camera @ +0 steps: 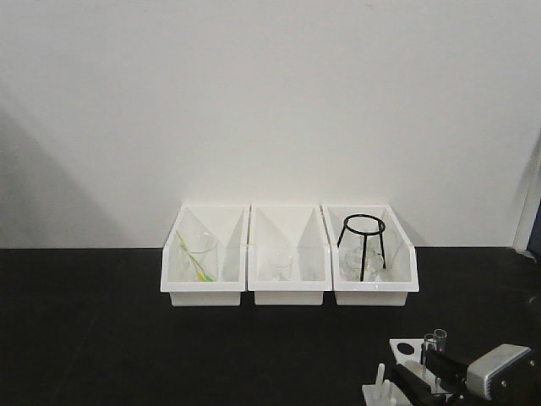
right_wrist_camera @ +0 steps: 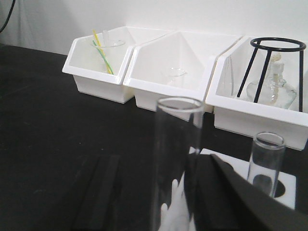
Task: Flip and reinsert test tube from rack
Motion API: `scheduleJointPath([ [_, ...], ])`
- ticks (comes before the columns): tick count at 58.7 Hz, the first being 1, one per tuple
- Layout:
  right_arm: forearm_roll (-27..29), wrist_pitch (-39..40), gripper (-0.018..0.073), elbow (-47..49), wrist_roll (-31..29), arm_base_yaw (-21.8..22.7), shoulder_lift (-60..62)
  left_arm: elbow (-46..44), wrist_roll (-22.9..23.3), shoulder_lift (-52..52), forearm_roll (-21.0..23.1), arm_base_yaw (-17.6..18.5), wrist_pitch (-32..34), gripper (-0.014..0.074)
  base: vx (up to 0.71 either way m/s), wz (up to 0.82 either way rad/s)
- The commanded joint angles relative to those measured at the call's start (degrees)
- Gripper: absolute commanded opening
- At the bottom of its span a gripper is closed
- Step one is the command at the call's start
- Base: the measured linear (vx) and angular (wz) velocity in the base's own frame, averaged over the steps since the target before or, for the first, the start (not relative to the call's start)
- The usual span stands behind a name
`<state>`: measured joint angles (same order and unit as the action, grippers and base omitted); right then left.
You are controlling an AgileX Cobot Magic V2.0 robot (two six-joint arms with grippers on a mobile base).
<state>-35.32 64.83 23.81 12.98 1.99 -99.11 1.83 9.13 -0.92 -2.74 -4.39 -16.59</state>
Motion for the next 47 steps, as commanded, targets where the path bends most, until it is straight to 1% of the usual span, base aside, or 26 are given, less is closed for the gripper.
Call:
scheduleJointPath([
  [1,1.07,9.67,0.0472,1.01,-0.40,0.15,1.80,-0.01,-0.01,-0.64,0.25,0.41,4.98,-0.0006,0.00,0.00],
  [9,1.88,11.91,0.0484,1.01,-0.63,0.15,3.63,-0.01,-0.01,-0.64,0.25,0.41,4.98,-0.0006,0.00,0.00],
  [19,2.12,8.62,0.0484,1.01,-0.38,0.15,9.61,-0.01,-0.01,-0.64,0.25,0.41,4.98,-0.0006,0.00,0.00],
  [24,2.34,6.28,0.0484,1.01,1.62,0.15,15.18,-0.01,-0.01,-0.64,0.25,0.41,4.98,-0.0006,0.00,0.00],
  [27,2.99,2.44,0.0484,1.06,4.17,0.15,19.29,-0.01,-0.01,-0.64,0.25,0.41,4.98,-0.0006,0.00,0.00],
  [33,2.51,-6.72,0.0484,1.31,10.32,0.15,29.42,-0.01,-0.01,-0.64,0.25,0.41,4.98,-0.0006,0.00,0.00],
  [37,0.12,-12.97,0.0484,1.38,14.94,0.15,36.64,-0.01,-0.01,-0.64,0.25,0.41,4.98,-0.0006,0.00,0.00],
  [44,-5.83,-29.04,0.0484,2.36,23.02,0.15,48.54,-0.01,-0.01,-0.64,0.25,0.41,4.98,-0.0006,0.00,0.00],
  [47,-7.66,-34.20,0.0484,2.37,26.31,0.15,52.76,-0.01,-0.01,-0.64,0.25,0.41,4.98,-0.0006,0.00,0.00],
])
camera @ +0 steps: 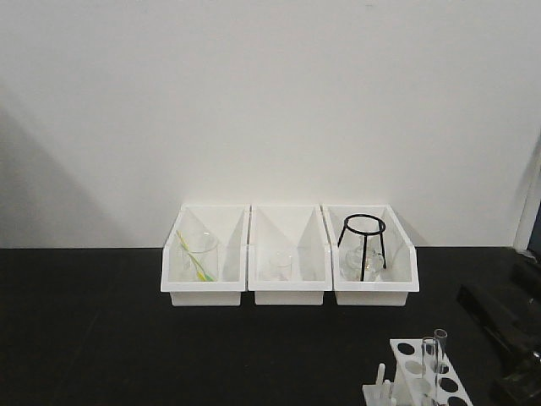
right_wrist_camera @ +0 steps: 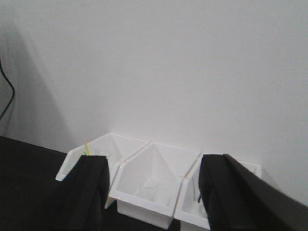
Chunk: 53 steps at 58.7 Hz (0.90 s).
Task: Flip and reinsert test tube from rack
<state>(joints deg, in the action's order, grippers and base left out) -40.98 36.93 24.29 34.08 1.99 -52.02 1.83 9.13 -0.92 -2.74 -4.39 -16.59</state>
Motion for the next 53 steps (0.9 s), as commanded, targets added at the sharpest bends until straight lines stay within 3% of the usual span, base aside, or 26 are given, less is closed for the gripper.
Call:
scheduleJointPath([
  [1,-2.51,-8.26,0.0484,1.88,5.99,0.15,6.56,-0.01,-0.01,-0.64,0.25,0.41,4.98,-0.0006,0.00,0.00],
  [12,-3.58,-16.59,0.0483,1.88,11.28,0.15,14.94,-0.01,-0.01,-0.64,0.25,0.41,4.98,-0.0006,0.00,0.00],
  [42,-3.58,-16.79,0.0477,1.88,11.28,0.15,19.00,-0.01,-0.01,-0.64,0.25,0.41,4.98,-0.0006,0.00,0.00],
  [48,-0.92,-17.68,0.0477,1.88,7.62,0.15,19.33,-0.01,-0.01,-0.64,0.25,0.41,4.98,-0.0006,0.00,0.00],
  [53,6.72,-20.24,0.0459,1.88,0.79,0.15,21.16,-0.01,-0.01,-0.64,0.25,0.41,4.98,-0.0006,0.00,0.00],
])
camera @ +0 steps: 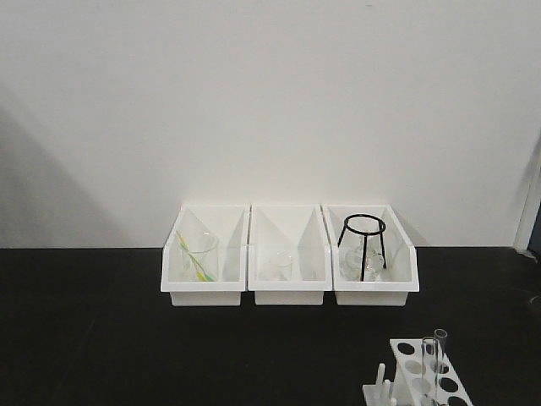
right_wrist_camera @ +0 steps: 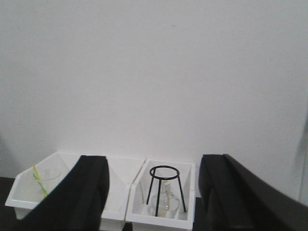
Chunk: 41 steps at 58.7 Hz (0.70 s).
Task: Flip and reinsert test tube from rack
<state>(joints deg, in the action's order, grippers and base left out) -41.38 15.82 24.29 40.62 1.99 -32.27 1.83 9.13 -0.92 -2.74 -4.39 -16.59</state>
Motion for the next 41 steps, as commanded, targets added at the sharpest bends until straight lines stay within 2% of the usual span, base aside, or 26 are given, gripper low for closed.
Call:
scheduleJointPath([
  [1,8.66,0.48,0.0454,1.88,-7.07,0.15,1.84,-0.01,-0.01,-0.64,0.25,0.41,4.98,-0.0006,0.00,0.00],
  [4,13.89,-1.05,0.0423,1.81,-12.74,0.10,3.85,-0.01,-0.01,-0.64,0.25,0.41,4.98,-0.0006,0.00,0.00],
  [11,20.02,-1.53,0.0320,-0.71,-25.17,-1.53,9.38,-0.01,-0.01,-0.64,0.25,0.41,4.98,-0.0006,0.00,0.00],
  [17,27.16,-1.75,0.0168,-5.88,-34.79,-5.01,14.87,-0.01,-0.01,-0.64,0.25,0.41,4.98,-0.0006,0.00,0.00],
  [23,33.34,-3.23,0.0020,-10.60,-40.62,-7.18,20.11,-0.01,-0.01,-0.64,0.25,0.41,4.98,-0.0006,0.00,0.00],
  [24,34.47,-3.87,-0.0014,-11.30,-41.36,-7.26,20.86,-0.01,-0.01,-0.64,0.25,0.41,4.98,-0.0006,0.00,0.00],
  [28,36.66,-7.21,-0.0015,-14.35,-43.29,-6.77,24.23,-0.01,-0.01,-0.64,0.25,0.41,4.98,-0.0006,0.00,0.00],
  [34,36.89,-12.67,-0.0013,-17.58,-42.55,-4.75,30.29,-0.01,-0.01,-0.64,0.25,0.41,4.98,-0.0006,0.00,0.00],
  [41,36.00,-13.00,-0.0012,-22.20,-41.69,-4.09,33.52,-0.01,-0.01,-0.64,0.25,0.41,4.98,-0.0006,0.00,0.00],
])
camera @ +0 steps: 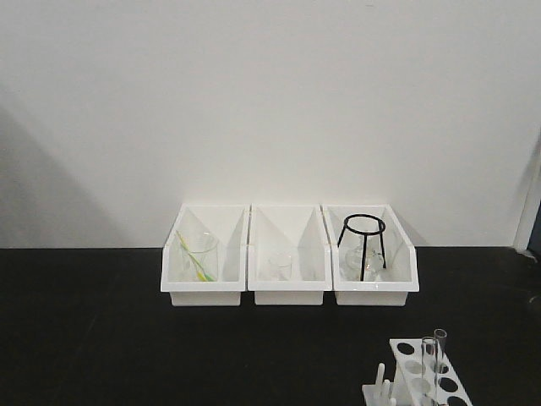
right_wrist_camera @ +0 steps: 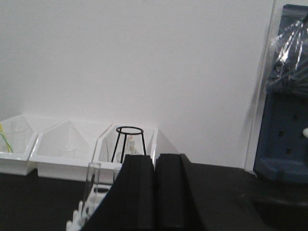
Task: Flip and reinsert test tube from rack
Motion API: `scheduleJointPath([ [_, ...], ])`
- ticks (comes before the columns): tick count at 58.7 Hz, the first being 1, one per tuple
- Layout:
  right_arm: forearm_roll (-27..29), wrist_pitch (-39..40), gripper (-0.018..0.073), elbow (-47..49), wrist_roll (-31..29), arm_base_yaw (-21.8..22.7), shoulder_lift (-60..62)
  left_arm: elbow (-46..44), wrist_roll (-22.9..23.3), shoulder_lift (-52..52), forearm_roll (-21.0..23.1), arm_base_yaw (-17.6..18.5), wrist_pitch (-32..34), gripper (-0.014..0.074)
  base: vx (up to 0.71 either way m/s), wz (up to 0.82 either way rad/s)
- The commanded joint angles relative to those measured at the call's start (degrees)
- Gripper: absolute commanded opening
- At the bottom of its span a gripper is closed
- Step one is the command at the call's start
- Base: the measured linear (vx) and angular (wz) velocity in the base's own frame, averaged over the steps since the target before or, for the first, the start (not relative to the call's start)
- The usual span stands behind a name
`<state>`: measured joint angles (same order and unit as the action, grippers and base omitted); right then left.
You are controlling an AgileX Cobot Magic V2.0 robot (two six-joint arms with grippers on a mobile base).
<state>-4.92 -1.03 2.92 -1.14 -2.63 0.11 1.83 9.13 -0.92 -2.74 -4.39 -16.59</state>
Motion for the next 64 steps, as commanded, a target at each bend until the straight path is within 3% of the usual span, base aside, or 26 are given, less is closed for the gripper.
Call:
scheduleJointPath([
  [1,-0.46,4.05,-0.0012,-1.34,0.62,0.54,1.01,-0.01,-0.01,-0.64,0.25,0.41,4.98,-0.0006,0.00,0.00],
  [8,-0.27,2.58,-0.0012,-5.02,4.39,0.59,1.13,-0.01,-0.01,-0.64,0.25,0.41,4.98,-0.0006,0.00,0.01],
  [19,-0.27,-3.23,-0.0012,-4.69,3.91,0.76,1.13,-0.01,-0.01,-0.64,0.25,0.41,4.98,-0.0006,0.00,0.00],
  [64,-0.27,-3.50,-0.0012,-4.69,3.91,0.76,1.07,-0.01,-0.01,-0.64,0.25,0.41,4.98,-0.0006,0.00,0.00],
])
